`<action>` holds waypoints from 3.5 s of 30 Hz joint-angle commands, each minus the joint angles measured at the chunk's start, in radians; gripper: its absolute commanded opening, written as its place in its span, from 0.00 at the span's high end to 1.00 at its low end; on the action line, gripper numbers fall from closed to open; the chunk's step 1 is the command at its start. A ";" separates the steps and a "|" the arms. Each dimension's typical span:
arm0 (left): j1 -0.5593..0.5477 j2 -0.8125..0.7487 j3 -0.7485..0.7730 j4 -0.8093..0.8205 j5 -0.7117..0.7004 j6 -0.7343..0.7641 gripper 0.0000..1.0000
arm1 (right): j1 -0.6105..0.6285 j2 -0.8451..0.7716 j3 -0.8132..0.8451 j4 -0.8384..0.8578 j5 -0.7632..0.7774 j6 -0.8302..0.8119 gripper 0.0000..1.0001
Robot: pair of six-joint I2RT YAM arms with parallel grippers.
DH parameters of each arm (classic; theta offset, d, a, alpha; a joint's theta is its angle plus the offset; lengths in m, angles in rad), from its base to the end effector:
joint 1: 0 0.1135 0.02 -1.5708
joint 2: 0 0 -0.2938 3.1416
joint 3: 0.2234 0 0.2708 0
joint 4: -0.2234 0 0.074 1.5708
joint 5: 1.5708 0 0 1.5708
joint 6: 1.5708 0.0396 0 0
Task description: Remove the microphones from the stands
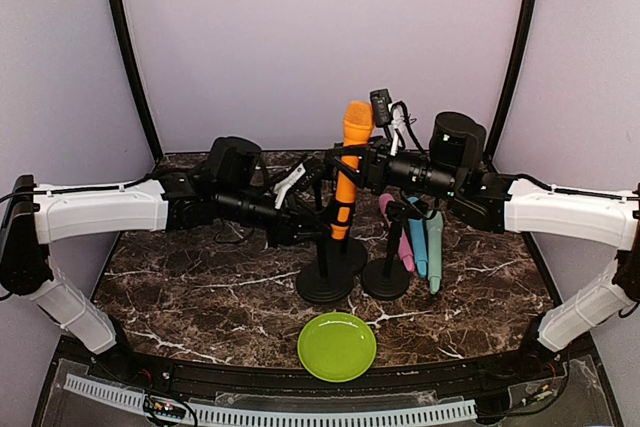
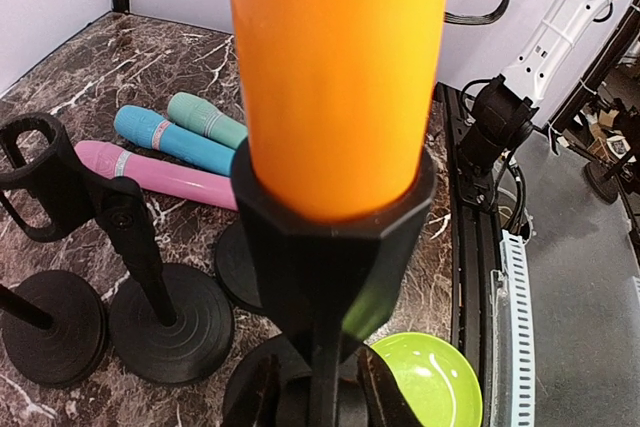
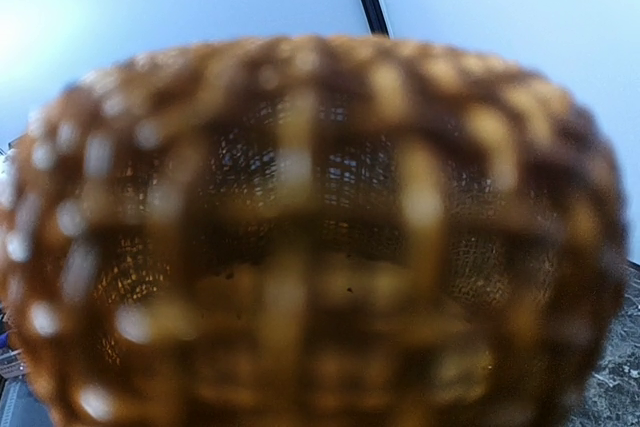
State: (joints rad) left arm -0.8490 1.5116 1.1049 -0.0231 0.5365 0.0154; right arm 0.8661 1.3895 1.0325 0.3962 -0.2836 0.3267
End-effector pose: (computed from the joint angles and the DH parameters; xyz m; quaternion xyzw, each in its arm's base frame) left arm 0.2274 -0.2889 0.3124 0.4699 0.6769 -0.4148 0.3858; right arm 0.2166 0.2718 0.3708 -0.2810 0.6342 0.4818 0.5354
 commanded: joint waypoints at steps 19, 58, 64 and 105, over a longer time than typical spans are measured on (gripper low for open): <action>0.004 -0.067 -0.082 0.077 -0.212 0.068 1.00 | 0.002 0.016 0.081 0.007 0.324 0.134 1.00; 0.006 -0.061 -0.063 0.056 -0.043 0.103 1.00 | -0.058 -0.052 0.018 0.113 -0.074 0.060 1.00; 0.006 -0.056 -0.077 0.063 -0.115 0.105 1.00 | -0.059 -0.052 0.025 0.058 0.092 0.090 1.00; 0.039 -0.046 -0.040 0.028 0.056 0.101 1.00 | -0.078 -0.076 0.026 0.100 -0.162 0.068 1.00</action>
State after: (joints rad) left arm -0.8238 1.4960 1.0420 -0.0299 0.5369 0.1024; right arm 0.7944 1.3403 1.0634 0.4091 -0.3279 0.4080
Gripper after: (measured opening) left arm 0.240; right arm 0.349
